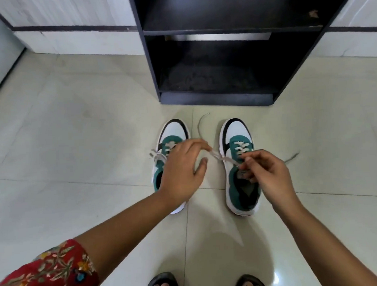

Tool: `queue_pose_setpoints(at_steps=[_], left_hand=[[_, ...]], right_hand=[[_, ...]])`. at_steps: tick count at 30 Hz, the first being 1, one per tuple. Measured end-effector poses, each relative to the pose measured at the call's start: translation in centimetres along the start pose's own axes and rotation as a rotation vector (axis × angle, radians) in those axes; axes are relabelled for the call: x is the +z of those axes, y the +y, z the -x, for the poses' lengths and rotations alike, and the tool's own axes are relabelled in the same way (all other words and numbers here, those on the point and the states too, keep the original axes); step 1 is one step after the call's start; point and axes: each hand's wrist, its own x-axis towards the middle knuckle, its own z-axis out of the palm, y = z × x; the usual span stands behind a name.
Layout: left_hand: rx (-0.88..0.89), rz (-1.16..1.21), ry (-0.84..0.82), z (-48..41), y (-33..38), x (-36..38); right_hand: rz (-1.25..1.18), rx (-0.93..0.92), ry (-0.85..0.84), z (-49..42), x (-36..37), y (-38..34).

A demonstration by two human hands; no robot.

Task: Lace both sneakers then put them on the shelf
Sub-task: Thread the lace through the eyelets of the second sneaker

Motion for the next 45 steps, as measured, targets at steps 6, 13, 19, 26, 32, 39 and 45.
queue_pose_setpoints(at_steps=[6, 13, 19, 26, 32, 39, 45], left_hand=[[-0.244, 0.153, -0.335, -2.6, 1.0, 3.3], [-0.112, 0.067, -0.338, -3.3, 0.8, 5.8], [-0.153, 0.123, -0.278, -2.4, 0.0, 5.5], [-0.074, 0.044, -0.34, -2.8, 0.7, 5.6], [-0.119, 0.039, -0.336, -2.9, 1.4, 5.6], [-0.29, 0.2, -0.243, -3.8, -1.1, 4.9], [-0.384, 0.138, -0.255, -2.6, -2.2, 4.9]], right_hand=[[0.06, 0.098, 0.086, -0.8, -4.2, 4.0], [0.226, 0.005, 0.049, -0.6, -2.4, 6.2], [0.242, -0.022, 0.084, -1.1, -2.6, 6.6], [0.417, -0.148, 0.079, -2.0, -2.9, 5.6], [0.782, -0.233, -0.065, -2.7, -2.8, 4.1], [0.165, 0.188, -0.072, -3.7, -4.8, 4.9], [0.108, 0.268, -0.012, -3.0, -6.2, 6.1]])
